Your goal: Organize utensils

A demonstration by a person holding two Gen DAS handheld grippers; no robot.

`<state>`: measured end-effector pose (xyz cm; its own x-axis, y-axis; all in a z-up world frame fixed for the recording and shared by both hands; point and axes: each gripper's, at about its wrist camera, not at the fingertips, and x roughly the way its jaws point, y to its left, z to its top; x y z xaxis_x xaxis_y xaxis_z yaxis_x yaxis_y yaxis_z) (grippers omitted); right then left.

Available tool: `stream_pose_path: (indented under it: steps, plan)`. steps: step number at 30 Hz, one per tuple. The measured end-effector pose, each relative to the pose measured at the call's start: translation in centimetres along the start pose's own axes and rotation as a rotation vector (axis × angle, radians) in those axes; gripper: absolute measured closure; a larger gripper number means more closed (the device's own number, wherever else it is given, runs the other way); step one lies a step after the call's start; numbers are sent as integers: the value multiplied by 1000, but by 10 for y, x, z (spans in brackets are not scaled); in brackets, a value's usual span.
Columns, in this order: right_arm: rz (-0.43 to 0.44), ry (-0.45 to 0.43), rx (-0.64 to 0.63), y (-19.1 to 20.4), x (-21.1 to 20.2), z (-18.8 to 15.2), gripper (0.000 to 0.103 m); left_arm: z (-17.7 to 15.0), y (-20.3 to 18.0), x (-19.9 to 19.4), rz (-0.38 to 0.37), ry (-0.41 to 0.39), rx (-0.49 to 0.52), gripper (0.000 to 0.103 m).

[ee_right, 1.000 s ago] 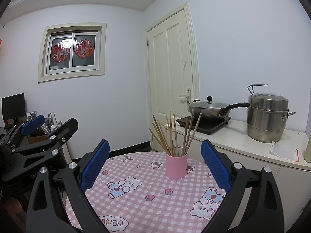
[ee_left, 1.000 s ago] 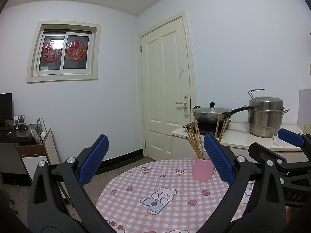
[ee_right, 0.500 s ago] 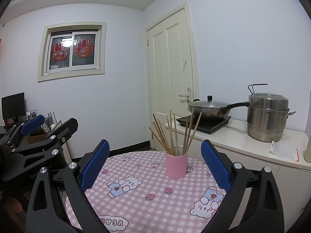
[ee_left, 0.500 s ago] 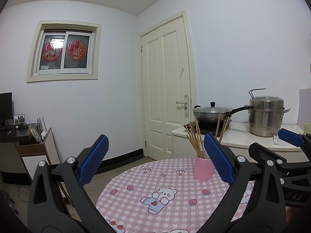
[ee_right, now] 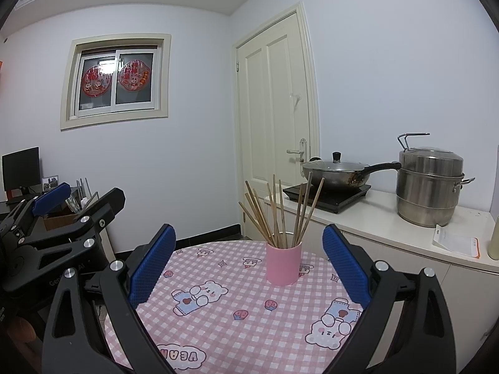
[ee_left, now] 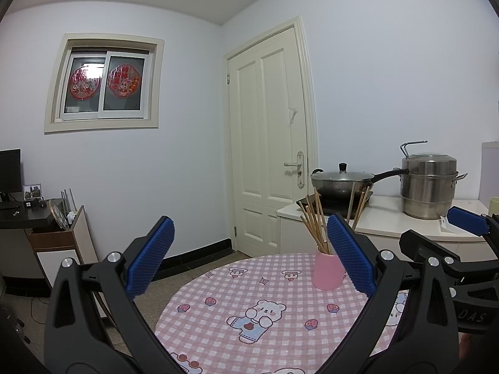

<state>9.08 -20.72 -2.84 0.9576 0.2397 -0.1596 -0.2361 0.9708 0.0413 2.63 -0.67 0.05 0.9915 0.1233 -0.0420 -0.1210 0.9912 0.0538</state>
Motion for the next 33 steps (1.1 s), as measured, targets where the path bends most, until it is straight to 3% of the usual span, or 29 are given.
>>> stream_pose_path:
  steps: [33]
  plan:
    - [-2,16,5,-3,3,-4,11,-5,-1,2,1,15,8,6]
